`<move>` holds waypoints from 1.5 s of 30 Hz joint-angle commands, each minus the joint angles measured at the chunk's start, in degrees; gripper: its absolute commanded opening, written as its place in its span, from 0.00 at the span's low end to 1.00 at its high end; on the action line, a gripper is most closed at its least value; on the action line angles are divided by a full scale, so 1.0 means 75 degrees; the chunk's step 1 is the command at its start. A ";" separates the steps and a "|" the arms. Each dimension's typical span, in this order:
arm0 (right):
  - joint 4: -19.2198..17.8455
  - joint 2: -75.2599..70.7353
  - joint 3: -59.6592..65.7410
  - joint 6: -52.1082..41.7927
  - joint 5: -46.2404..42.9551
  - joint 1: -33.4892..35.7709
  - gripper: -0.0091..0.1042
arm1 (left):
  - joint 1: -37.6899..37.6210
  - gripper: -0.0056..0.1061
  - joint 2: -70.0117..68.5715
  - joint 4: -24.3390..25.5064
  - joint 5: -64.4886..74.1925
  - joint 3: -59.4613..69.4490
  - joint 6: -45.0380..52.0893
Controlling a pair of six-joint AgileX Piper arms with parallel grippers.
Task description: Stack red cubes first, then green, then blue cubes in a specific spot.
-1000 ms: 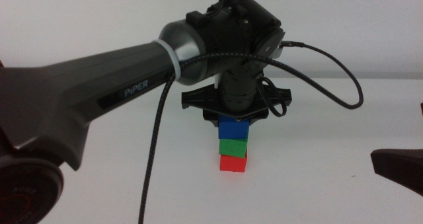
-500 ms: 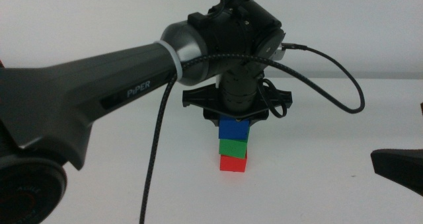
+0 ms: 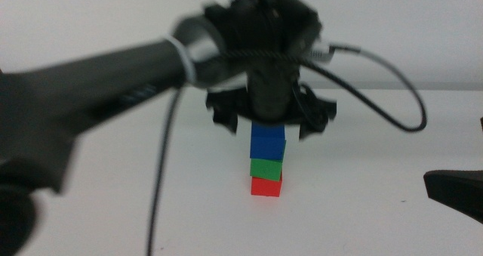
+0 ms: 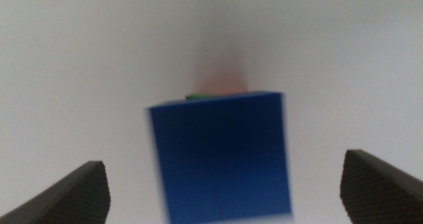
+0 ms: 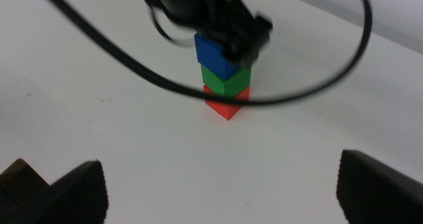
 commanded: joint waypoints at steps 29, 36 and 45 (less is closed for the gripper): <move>0.0041 -0.0019 0.0009 -0.0045 -0.0084 -0.0042 0.89 | 0.5092 0.89 -1.1092 -0.1208 -0.4618 0.8737 0.5490; 0.0041 -0.0019 0.0009 -0.0045 -0.0084 -0.0042 0.89 | 0.6235 0.89 -1.2469 -0.1647 -0.4485 0.9178 0.5490; 0.0041 -0.0019 0.0009 -0.0045 -0.0084 -0.0042 0.89 | 0.6341 0.89 -1.3458 -0.1201 -0.4533 0.9178 0.5490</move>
